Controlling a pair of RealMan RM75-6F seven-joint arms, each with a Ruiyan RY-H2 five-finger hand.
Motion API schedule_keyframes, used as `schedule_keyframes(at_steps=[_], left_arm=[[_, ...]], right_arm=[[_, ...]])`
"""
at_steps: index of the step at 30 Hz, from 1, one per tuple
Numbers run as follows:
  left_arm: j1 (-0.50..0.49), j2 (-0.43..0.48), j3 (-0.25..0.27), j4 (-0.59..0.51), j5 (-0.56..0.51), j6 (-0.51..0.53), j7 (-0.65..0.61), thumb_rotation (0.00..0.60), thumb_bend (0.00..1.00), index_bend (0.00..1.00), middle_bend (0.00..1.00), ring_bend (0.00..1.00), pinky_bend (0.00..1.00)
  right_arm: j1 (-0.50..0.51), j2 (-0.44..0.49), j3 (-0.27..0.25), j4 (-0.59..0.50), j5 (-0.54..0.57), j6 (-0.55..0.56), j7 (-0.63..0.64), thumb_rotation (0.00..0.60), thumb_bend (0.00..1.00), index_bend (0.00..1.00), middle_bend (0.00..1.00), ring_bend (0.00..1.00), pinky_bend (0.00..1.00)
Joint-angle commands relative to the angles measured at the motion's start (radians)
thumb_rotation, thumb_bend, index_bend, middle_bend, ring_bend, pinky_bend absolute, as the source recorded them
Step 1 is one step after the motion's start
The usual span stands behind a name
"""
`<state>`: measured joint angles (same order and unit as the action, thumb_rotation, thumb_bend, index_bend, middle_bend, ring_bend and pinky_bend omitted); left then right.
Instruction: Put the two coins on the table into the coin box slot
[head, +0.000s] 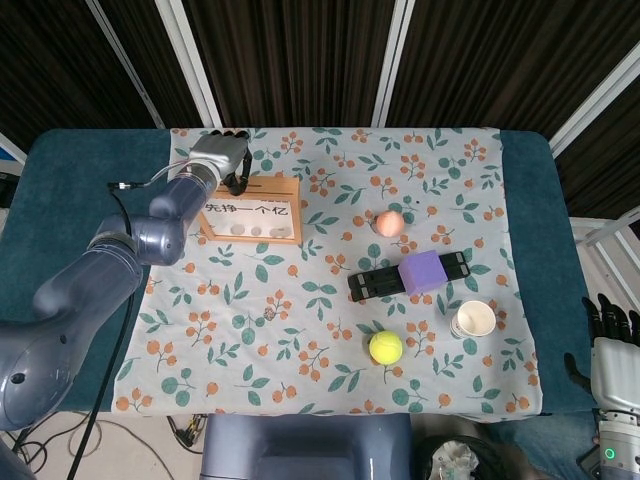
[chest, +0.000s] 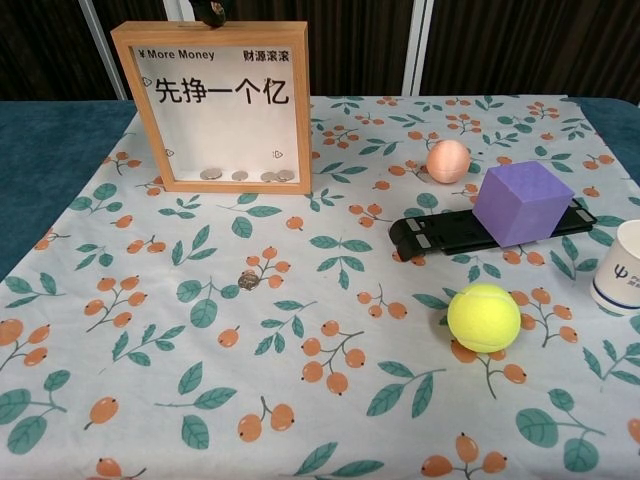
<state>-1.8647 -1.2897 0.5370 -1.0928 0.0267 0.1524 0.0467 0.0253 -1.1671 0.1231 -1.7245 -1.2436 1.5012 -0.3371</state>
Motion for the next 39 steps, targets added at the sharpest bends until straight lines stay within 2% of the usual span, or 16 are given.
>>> schedule_keyframes(at_steps=[1, 9, 17, 31, 36, 39], left_arm=[[-0.009, -0.005, 0.013, -0.002, 0.024, 0.001, -0.023, 0.6, 0.51, 0.5, 0.0, 0.0, 0.0], [-0.028, -0.015, 0.047, -0.003, 0.087, -0.005, -0.1, 0.6, 0.43, 0.49, 0.0, 0.0, 0.0], [-0.045, 0.001, 0.05, -0.028, 0.138, 0.014, -0.157, 0.6, 0.31, 0.48, 0.0, 0.0, 0.0], [-0.067, 0.008, 0.083, -0.059, 0.175, 0.051, -0.208, 0.6, 0.3, 0.48, 0.0, 0.0, 0.0], [-0.061, 0.06, 0.043, -0.123, 0.205, 0.139, -0.219, 0.6, 0.31, 0.51, 0.0, 0.0, 0.0], [-0.041, 0.127, -0.017, -0.213, 0.253, 0.226, -0.224, 0.6, 0.32, 0.51, 0.0, 0.0, 0.0]], right_arm=[[0.0, 0.0, 0.0, 0.0, 0.001, 0.001, 0.0, 0.6, 0.41, 0.1, 0.04, 0.08, 0.0], [0.002, 0.001, -0.001, 0.001, -0.002, 0.0, 0.002, 0.6, 0.41, 0.1, 0.04, 0.08, 0.0], [0.003, 0.001, -0.003, 0.002, -0.008, 0.0, 0.001, 0.6, 0.41, 0.1, 0.04, 0.08, 0.0], [0.003, 0.004, -0.004, -0.002, -0.004, -0.002, 0.005, 0.6, 0.41, 0.1, 0.04, 0.08, 0.0], [0.003, 0.004, -0.003, -0.003, -0.001, -0.003, 0.006, 0.6, 0.41, 0.1, 0.04, 0.08, 0.0], [0.003, 0.005, -0.003, -0.003, -0.001, -0.004, 0.008, 0.6, 0.41, 0.1, 0.04, 0.08, 0.0]])
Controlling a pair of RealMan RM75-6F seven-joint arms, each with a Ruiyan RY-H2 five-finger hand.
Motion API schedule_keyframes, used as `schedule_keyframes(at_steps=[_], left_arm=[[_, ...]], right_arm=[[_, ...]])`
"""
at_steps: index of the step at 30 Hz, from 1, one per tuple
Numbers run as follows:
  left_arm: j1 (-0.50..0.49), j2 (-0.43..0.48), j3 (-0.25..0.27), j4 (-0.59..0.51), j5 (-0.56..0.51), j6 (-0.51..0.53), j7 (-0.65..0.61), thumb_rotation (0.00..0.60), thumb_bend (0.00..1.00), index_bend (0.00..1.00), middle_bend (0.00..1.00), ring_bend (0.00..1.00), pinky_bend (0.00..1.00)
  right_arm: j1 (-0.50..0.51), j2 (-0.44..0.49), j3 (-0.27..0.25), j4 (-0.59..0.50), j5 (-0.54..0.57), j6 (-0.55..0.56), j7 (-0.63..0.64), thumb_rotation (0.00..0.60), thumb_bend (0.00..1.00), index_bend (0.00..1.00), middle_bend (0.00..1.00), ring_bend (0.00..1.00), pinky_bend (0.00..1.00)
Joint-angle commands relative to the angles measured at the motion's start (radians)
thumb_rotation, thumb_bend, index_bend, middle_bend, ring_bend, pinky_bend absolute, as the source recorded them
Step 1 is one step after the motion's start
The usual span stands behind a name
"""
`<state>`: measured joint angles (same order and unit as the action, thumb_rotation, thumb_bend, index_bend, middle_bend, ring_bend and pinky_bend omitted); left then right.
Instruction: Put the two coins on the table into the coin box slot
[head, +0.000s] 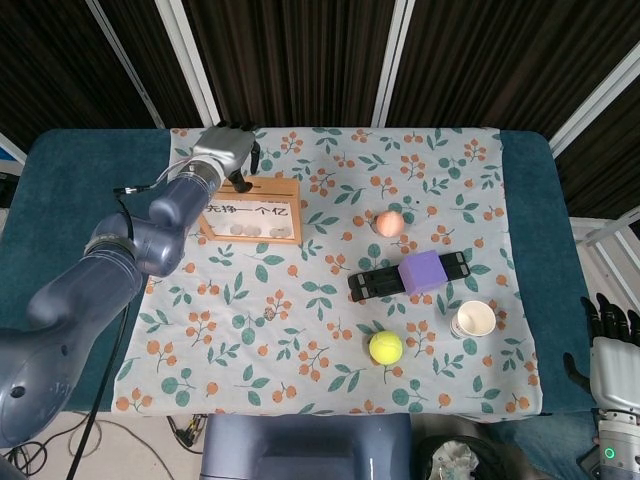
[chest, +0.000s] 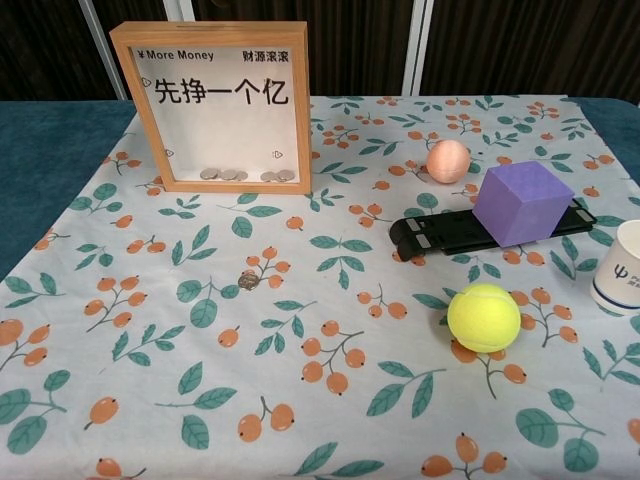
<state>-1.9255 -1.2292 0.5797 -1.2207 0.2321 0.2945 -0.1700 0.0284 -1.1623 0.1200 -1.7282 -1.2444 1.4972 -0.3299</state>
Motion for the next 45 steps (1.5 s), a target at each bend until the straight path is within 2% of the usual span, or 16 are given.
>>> schedule_keyframes(at_steps=[1, 6, 11, 14, 20, 26, 34, 39, 45], left_arm=[[0.028, 0.084, -0.078, -0.11, 0.063, 0.108, -0.012, 0.6, 0.32, 0.51, 0.0, 0.0, 0.0], [0.122, 0.204, -0.218, -0.278, 0.206, 0.292, -0.051, 0.6, 0.3, 0.51, 0.0, 0.0, 0.0], [0.225, 0.288, -0.317, -0.439, 0.371, 0.411, -0.071, 0.6, 0.28, 0.5, 0.0, 0.0, 0.0], [0.279, 0.337, -0.338, -0.541, 0.454, 0.448, -0.052, 0.6, 0.28, 0.51, 0.0, 0.0, 0.0], [0.406, 0.354, -0.319, -0.706, 0.566, 0.572, 0.085, 0.6, 0.28, 0.5, 0.0, 0.0, 0.0], [0.54, 0.241, -0.32, -0.715, 0.579, 0.66, 0.203, 0.6, 0.28, 0.48, 0.0, 0.0, 0.0], [0.625, 0.03, -0.308, -0.619, 0.569, 0.622, 0.368, 0.6, 0.28, 0.48, 0.0, 0.0, 0.0], [0.664, -0.098, -0.35, -0.528, 0.552, 0.622, 0.438, 0.6, 0.26, 0.48, 0.0, 0.0, 0.0], [0.67, -0.174, -0.384, -0.468, 0.544, 0.616, 0.54, 0.6, 0.22, 0.48, 0.0, 0.0, 0.0]], right_arm=[[0.001, 0.001, 0.0, 0.0, -0.001, 0.0, 0.001, 0.6, 0.41, 0.1, 0.04, 0.08, 0.0], [0.001, 0.0, 0.001, 0.002, -0.001, 0.0, 0.003, 0.6, 0.41, 0.1, 0.04, 0.08, 0.0], [0.001, -0.001, 0.002, 0.005, -0.003, 0.005, -0.003, 0.6, 0.41, 0.1, 0.04, 0.08, 0.0], [-0.001, -0.005, 0.005, 0.004, 0.001, 0.011, -0.004, 0.6, 0.41, 0.1, 0.04, 0.08, 0.0], [0.0, -0.004, 0.002, 0.0, 0.001, 0.005, -0.001, 0.6, 0.41, 0.1, 0.04, 0.08, 0.0], [0.0, -0.002, 0.0, -0.003, -0.001, 0.005, 0.0, 0.6, 0.41, 0.1, 0.04, 0.08, 0.0], [-0.001, 0.0, -0.003, -0.011, 0.003, 0.0, 0.001, 0.6, 0.41, 0.1, 0.04, 0.08, 0.0], [-0.003, 0.005, -0.002, -0.018, 0.015, -0.004, -0.003, 0.6, 0.41, 0.1, 0.04, 0.08, 0.0], [0.0, 0.007, 0.0, -0.022, 0.021, -0.008, -0.003, 0.6, 0.41, 0.1, 0.04, 0.08, 0.0]])
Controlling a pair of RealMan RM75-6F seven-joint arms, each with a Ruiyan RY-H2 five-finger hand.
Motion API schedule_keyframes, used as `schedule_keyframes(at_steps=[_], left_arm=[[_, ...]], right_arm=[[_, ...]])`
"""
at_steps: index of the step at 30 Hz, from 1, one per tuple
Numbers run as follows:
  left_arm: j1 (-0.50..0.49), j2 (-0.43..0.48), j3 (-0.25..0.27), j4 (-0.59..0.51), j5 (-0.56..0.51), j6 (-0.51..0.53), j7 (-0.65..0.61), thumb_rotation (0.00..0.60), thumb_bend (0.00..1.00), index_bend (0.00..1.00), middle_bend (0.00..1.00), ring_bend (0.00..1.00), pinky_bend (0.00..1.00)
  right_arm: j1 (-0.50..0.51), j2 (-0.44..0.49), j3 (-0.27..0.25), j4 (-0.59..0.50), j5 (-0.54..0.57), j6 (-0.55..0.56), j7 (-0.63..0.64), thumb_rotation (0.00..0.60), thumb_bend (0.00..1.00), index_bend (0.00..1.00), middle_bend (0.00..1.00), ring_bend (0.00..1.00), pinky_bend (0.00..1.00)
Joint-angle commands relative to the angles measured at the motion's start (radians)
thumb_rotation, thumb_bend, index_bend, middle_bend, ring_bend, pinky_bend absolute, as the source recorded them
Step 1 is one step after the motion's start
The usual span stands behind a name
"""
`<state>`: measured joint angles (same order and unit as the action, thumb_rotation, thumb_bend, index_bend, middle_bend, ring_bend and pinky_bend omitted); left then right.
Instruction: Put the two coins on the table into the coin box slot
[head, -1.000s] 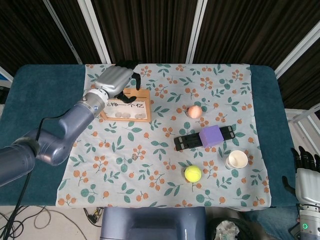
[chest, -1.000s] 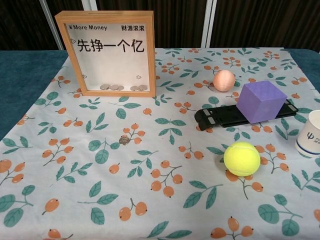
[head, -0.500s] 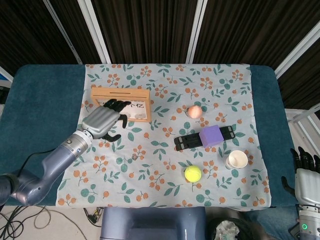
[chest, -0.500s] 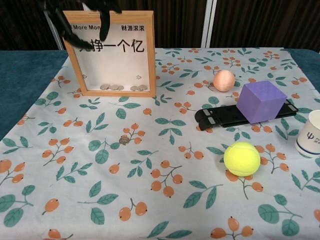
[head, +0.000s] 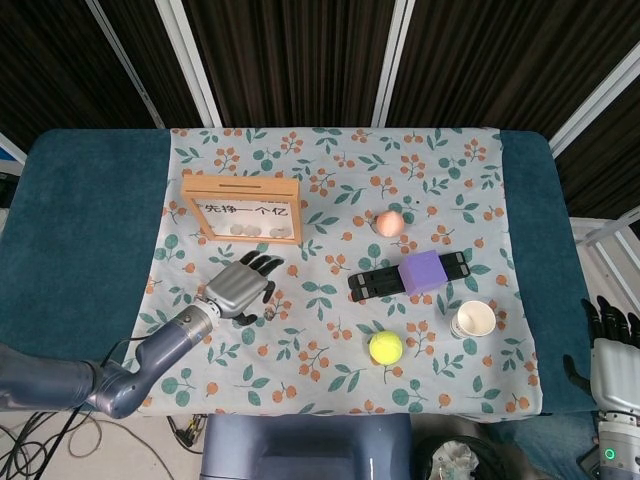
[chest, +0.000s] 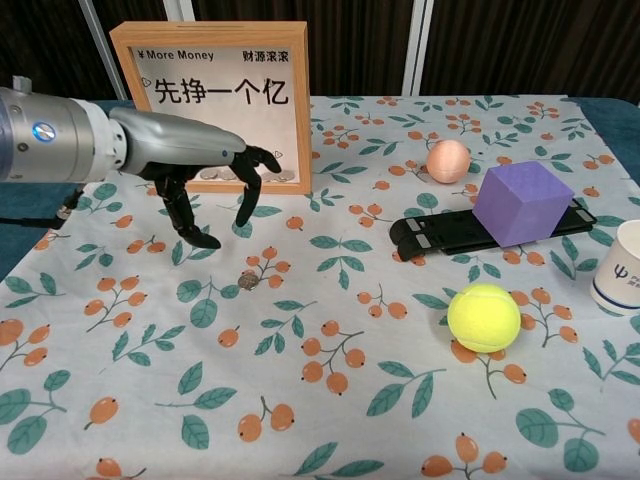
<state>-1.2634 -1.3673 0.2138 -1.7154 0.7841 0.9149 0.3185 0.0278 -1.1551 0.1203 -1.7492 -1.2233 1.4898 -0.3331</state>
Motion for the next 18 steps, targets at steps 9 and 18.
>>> schedule_keyframes(at_steps=[9, 18], left_arm=[[0.042, -0.137, -0.035, 0.104, 0.012, 0.02, 0.189, 0.6, 0.16, 0.48, 0.0, 0.0, 0.0], [0.089, -0.193, -0.073, 0.181, 0.046, 0.035, 0.24, 0.6, 0.15, 0.48, 0.0, 0.0, 0.0]], right_arm=[[0.0, 0.003, 0.0, -0.005, 0.005, -0.002, 0.003, 0.6, 0.41, 0.1, 0.04, 0.08, 0.0], [0.0, 0.005, 0.0, -0.008, 0.008, -0.003, 0.006, 0.6, 0.41, 0.1, 0.04, 0.08, 0.0]])
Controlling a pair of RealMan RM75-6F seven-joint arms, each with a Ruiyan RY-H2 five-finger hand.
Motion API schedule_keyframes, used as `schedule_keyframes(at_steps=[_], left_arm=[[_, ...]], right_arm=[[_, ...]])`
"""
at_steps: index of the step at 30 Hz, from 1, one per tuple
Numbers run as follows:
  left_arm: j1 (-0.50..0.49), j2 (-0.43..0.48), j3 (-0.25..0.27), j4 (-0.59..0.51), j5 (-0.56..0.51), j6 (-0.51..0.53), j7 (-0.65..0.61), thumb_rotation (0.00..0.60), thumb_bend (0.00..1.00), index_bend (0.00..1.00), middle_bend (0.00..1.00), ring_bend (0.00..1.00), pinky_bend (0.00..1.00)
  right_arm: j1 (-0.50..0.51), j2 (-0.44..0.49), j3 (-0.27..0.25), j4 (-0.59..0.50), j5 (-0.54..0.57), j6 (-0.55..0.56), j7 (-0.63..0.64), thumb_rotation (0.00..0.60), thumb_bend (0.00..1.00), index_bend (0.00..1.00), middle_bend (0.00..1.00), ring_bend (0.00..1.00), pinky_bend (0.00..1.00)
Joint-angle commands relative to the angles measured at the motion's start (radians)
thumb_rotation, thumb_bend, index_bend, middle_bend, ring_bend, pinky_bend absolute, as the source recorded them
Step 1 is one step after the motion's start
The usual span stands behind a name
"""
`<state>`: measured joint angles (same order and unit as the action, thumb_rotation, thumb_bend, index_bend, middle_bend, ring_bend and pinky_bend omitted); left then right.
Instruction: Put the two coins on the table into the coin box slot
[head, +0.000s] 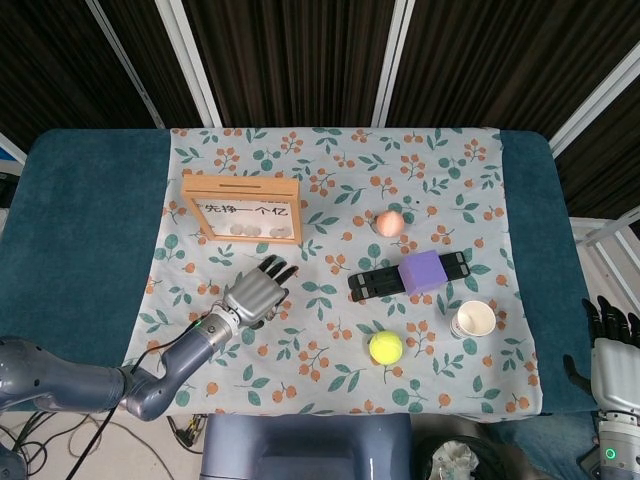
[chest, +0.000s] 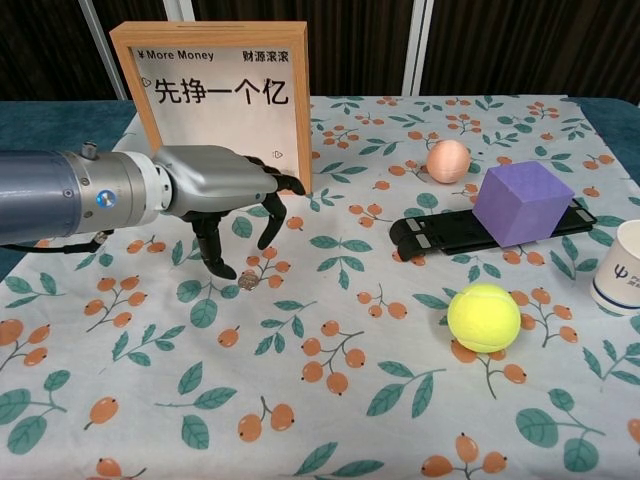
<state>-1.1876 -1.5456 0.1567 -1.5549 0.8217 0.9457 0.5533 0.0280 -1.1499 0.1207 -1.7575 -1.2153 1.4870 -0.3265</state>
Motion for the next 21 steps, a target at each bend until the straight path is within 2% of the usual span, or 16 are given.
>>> schedule_keyframes(at_steps=[1, 21], left_arm=[[0.016, -0.018, -0.023, 0.026, 0.005, -0.004, 0.002, 0.6, 0.15, 0.48, 0.0, 0.0, 0.0], [0.066, -0.072, -0.072, 0.128, 0.029, -0.076, 0.043, 0.6, 0.11, 0.5, 0.0, 0.0, 0.0]], right_arm=[[0.0, 0.0, 0.0, 0.0, 0.001, 0.0, 0.0, 0.6, 0.41, 0.1, 0.04, 0.08, 0.0], [0.0, 0.0, 0.004, -0.005, 0.016, 0.003, -0.007, 0.6, 0.41, 0.1, 0.04, 0.08, 0.0]])
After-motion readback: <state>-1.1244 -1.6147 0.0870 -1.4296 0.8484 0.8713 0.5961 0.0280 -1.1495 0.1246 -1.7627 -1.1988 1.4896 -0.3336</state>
